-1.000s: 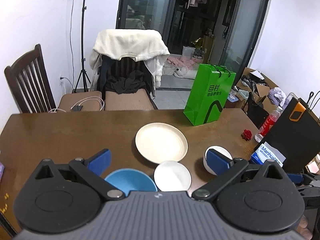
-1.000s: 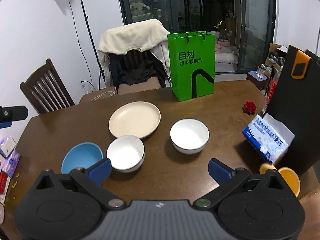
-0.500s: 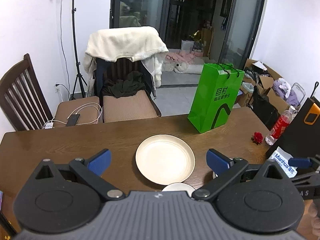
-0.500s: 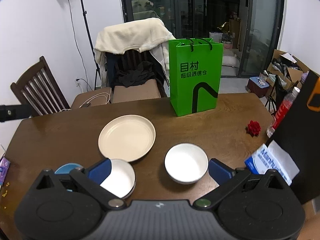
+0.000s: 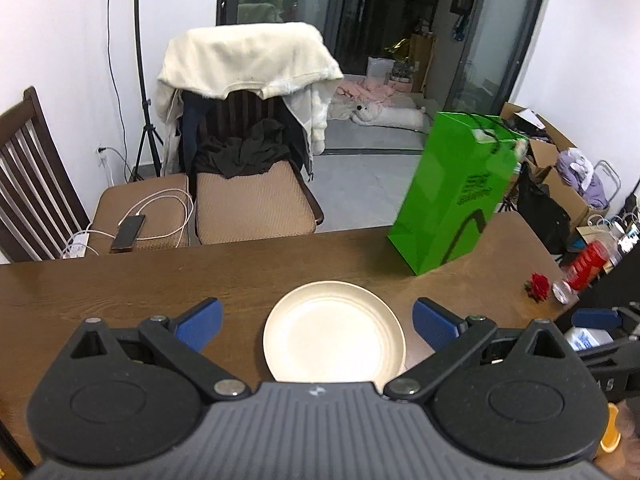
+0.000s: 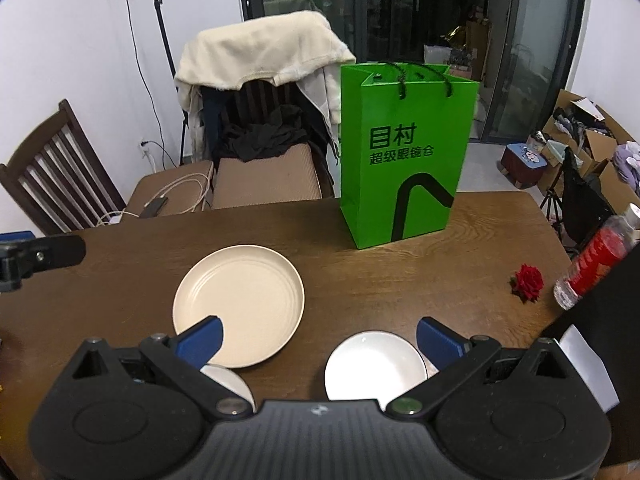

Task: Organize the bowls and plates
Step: 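Move both open grippers past the bowls toward the cream plate beside the green bag, then close the left gripper on the cream plate rim while the right gripper closes on its opposite rim, then lift the cream plate with both grippers and turn back toward the bowls, then carry the held cream plate with both grippers toward the stacked cream plates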

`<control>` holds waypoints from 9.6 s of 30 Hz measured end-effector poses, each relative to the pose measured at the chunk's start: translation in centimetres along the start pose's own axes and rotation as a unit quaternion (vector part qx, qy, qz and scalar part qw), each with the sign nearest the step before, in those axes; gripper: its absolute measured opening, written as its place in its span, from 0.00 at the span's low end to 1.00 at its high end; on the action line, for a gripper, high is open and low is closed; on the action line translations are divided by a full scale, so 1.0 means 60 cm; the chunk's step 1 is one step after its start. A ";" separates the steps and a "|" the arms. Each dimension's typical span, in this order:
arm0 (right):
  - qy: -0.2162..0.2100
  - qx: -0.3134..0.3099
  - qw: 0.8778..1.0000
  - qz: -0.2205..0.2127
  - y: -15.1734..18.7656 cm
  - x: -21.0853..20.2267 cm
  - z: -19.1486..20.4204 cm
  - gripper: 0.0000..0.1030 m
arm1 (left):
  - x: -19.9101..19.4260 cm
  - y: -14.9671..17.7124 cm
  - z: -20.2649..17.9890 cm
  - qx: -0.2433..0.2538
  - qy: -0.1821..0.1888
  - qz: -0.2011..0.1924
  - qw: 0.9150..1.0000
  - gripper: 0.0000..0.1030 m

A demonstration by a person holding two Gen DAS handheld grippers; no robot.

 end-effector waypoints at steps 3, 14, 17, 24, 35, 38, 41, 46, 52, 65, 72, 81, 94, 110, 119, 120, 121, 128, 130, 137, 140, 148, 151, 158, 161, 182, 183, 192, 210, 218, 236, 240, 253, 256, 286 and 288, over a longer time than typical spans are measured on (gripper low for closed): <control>0.001 -0.001 1.000 0.008 -0.016 0.034 0.004 1.00 | 0.033 -0.016 0.019 -0.007 -0.004 0.006 1.000 1.00; 0.013 0.014 0.999 0.044 -0.039 0.175 0.016 1.00 | 0.188 -0.013 0.062 -0.016 -0.024 0.061 0.998 1.00; 0.011 0.023 0.999 0.045 -0.035 0.205 0.016 1.00 | 0.225 0.006 0.070 -0.022 -0.026 0.077 0.996 1.00; 0.015 0.046 0.997 0.065 -0.004 0.263 0.003 0.93 | 0.285 0.052 0.103 -0.043 -0.039 0.112 0.992 1.00; 0.015 0.054 0.995 0.083 0.021 0.314 0.004 0.86 | 0.328 0.094 0.123 -0.053 -0.043 0.139 0.988 0.93; 0.016 0.056 0.994 0.088 0.029 0.322 0.002 0.81 | 0.334 0.101 0.122 -0.053 -0.039 0.144 0.987 0.85; 0.021 0.062 0.994 0.090 0.034 0.332 -0.006 0.76 | 0.339 0.108 0.121 -0.053 -0.036 0.154 0.986 0.74; 0.018 0.069 0.993 0.099 0.045 0.343 -0.009 0.61 | 0.347 0.116 0.116 -0.050 -0.035 0.161 0.985 0.69; 0.007 0.069 0.992 0.108 0.056 0.358 0.001 0.51 | 0.362 0.136 0.115 -0.034 -0.041 0.181 0.982 0.52; -0.002 0.072 0.990 0.122 0.066 0.389 0.017 0.28 | 0.375 0.150 0.103 -0.032 -0.025 0.182 0.982 0.10; -0.013 0.072 0.989 0.125 0.067 0.392 0.025 0.18 | 0.376 0.149 0.102 -0.028 -0.024 0.175 0.984 0.10; -0.011 0.065 0.991 0.120 0.066 0.390 0.035 0.09 | 0.375 0.149 0.096 -0.020 -0.027 0.164 0.986 0.09; -0.002 0.069 0.992 0.109 0.071 0.385 0.034 0.09 | 0.367 0.149 0.093 -0.019 -0.029 0.151 0.988 0.09; -0.001 0.070 0.993 0.095 0.060 0.350 0.033 0.09 | 0.336 0.126 0.092 -0.023 -0.026 0.133 0.991 0.09; -0.002 0.075 0.994 0.080 0.050 0.311 0.033 0.10 | 0.300 0.101 0.080 -0.017 -0.028 0.112 0.993 0.09; -0.001 0.075 0.994 0.079 0.048 0.307 0.034 0.10 | 0.296 0.098 0.079 -0.016 -0.029 0.110 0.993 0.09; -0.002 0.074 0.994 0.077 0.046 0.302 0.036 0.10 | 0.291 0.095 0.079 -0.016 -0.029 0.108 0.994 0.09; -0.003 0.071 0.995 0.062 0.036 0.264 0.038 0.10 | 0.260 0.079 0.077 -0.015 -0.029 0.094 0.995 0.09; -0.004 0.072 0.996 0.059 0.034 0.256 0.039 0.10 | 0.251 0.077 0.078 -0.016 -0.030 0.091 0.995 0.09; -0.007 0.071 0.996 0.049 0.028 0.221 0.046 0.10 | 0.214 0.073 0.078 -0.016 -0.034 0.082 0.996 0.09; -0.008 0.070 0.996 0.046 0.027 0.208 0.049 0.10 | 0.201 0.069 0.077 -0.014 -0.034 0.079 0.996 0.09; -0.010 0.064 0.997 0.037 0.026 0.175 0.061 0.10 | 0.165 0.066 0.077 -0.015 -0.038 0.070 0.997 0.09; -0.011 0.063 0.997 0.035 0.026 0.167 0.064 0.10 | 0.153 0.066 0.079 -0.016 -0.039 0.068 0.997 0.09; -0.017 0.058 0.998 0.034 0.033 0.148 0.076 0.10 | 0.126 0.074 0.088 -0.019 -0.044 0.065 0.997 0.09; -0.018 0.055 0.998 0.034 0.037 0.139 0.082 0.10 | 0.116 0.078 0.091 -0.021 -0.047 0.064 0.997 0.09; -0.031 0.038 0.998 0.030 0.081 0.072 0.128 0.10 | 0.026 0.119 0.115 -0.034 -0.061 0.054 0.996 0.09; -0.031 0.037 0.998 0.031 0.084 0.068 0.131 0.10 | 0.022 0.122 0.117 -0.035 -0.062 0.053 0.996 0.09; -0.033 0.028 0.999 0.031 0.110 0.040 0.154 0.10 | -0.011 0.146 0.126 -0.042 -0.068 0.053 0.995 0.09; -0.046 0.008 0.998 0.033 0.154 -0.005 0.199 0.10 | -0.083 0.195 0.158 -0.065 -0.079 0.048 0.994 0.09; -0.054 -0.004 0.998 0.037 0.185 -0.025 0.226 0.10 | -0.119 0.228 0.179 -0.079 -0.088 0.047 0.992 0.09; -0.071 -0.030 0.996 0.037 0.251 -0.070 0.285 0.10 | -0.199 0.294 0.212 -0.105 -0.102 0.040 0.988 0.09; -0.072 -0.034 0.996 0.040 0.270 -0.079 0.291 0.11 | -0.214 0.310 0.213 -0.108 -0.103 0.039 0.988 0.09; -0.078 -0.042 0.995 0.040 0.330 -0.117 0.300 0.11 | -0.264 0.366 0.208 -0.117 -0.108 0.034 0.987 0.09; -0.079 -0.044 0.995 0.041 0.344 -0.124 0.300 0.11 | -0.274 0.381 0.205 -0.119 -0.108 0.033 0.986 0.09; -0.066 -0.032 0.995 0.063 0.479 -0.173 0.264 0.11 | -0.308 0.504 0.150 -0.113 -0.094 0.058 0.987 0.09; -0.064 -0.028 0.995 0.064 0.485 -0.172 0.257 0.11 | -0.306 0.510 0.145 -0.114 -0.091 0.062 0.987 0.09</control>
Point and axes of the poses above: each gripper's, at about its wrist camera, not at the fingertips, and x roughly the way its jaws point, z to its left, y to its underside, the point moved 10 cm from there along x, roughly the way its jaws point, and after that the axes turned 3 degrees about x, right-handed, at the moved point
